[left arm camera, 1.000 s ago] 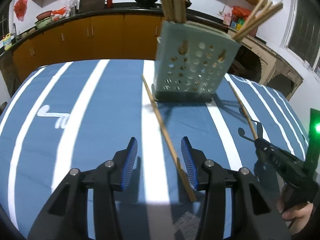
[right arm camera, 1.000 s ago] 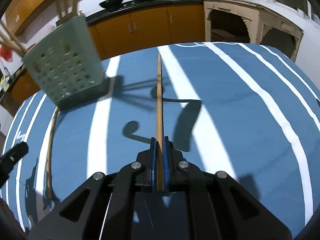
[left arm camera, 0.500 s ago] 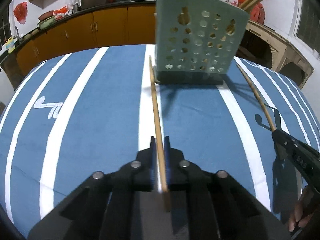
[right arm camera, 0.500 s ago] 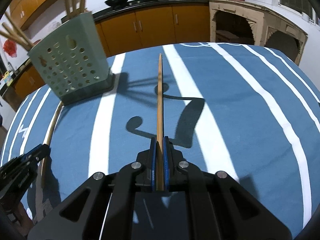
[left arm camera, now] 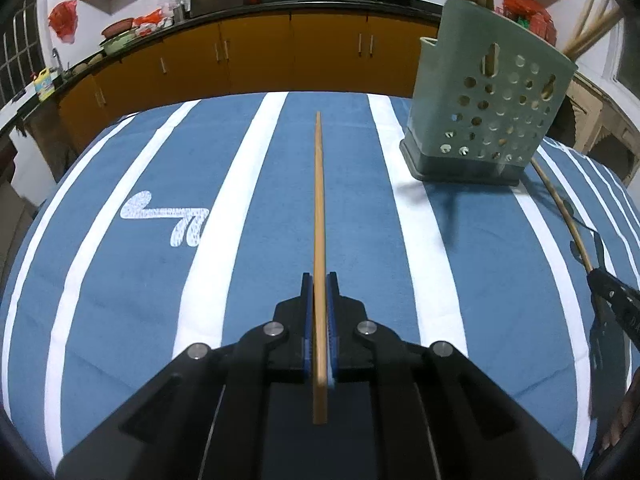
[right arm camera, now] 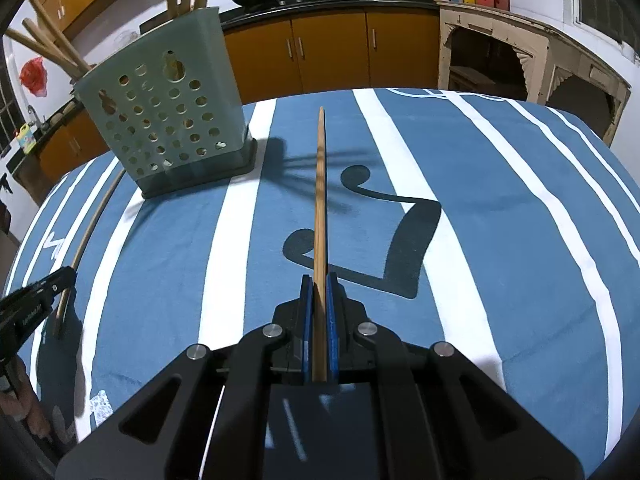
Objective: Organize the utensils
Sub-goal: 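Grasp a chopstick with the right gripper while the left gripper grasps another, then lift both held chopsticks off the table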
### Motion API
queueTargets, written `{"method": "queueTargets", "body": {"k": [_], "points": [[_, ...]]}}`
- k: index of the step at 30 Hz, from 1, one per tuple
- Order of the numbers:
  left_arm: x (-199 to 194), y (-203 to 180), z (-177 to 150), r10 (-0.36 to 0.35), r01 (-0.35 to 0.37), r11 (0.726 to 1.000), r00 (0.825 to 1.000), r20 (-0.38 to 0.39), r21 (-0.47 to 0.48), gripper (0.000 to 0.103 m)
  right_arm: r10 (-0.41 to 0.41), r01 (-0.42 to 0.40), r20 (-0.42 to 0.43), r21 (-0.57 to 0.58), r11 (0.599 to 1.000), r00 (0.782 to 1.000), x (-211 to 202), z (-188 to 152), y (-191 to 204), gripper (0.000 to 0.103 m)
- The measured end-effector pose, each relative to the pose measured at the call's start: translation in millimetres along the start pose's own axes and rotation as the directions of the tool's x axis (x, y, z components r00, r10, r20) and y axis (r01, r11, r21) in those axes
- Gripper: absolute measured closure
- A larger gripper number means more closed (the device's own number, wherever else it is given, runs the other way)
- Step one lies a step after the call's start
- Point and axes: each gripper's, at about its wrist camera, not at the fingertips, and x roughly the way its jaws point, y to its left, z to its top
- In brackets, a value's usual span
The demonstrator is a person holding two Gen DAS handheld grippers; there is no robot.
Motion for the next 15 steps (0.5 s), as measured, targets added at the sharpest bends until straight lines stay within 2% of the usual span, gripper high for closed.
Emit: {"method": "queueTargets", "body": {"k": [6,11,15], "points": [[1.8,1.7,0.9,-0.017,0.017,1.000,1.000,-0.001,0.002,0.091,0.003,-0.003,-0.003,-0.008,1.000,1.000,-0.6,-1.0,2.2,0.095],[2.1,-3.3,0.7,-0.030,0.030,0.999,1.000,-0.003,0.019,0.081,-0.007,0.007,-0.004,-0.016,1.000,1.000,-0.1,-0.9,3.9,0.095],[2.3,-5.6,0.8,-0.033,0.033,0.999,0.999,-0.004,0.027,0.079,-0.005,0.005,-0.004,-0.014,1.000,1.000,0.1,-0.8,3.7,0.095]]}}
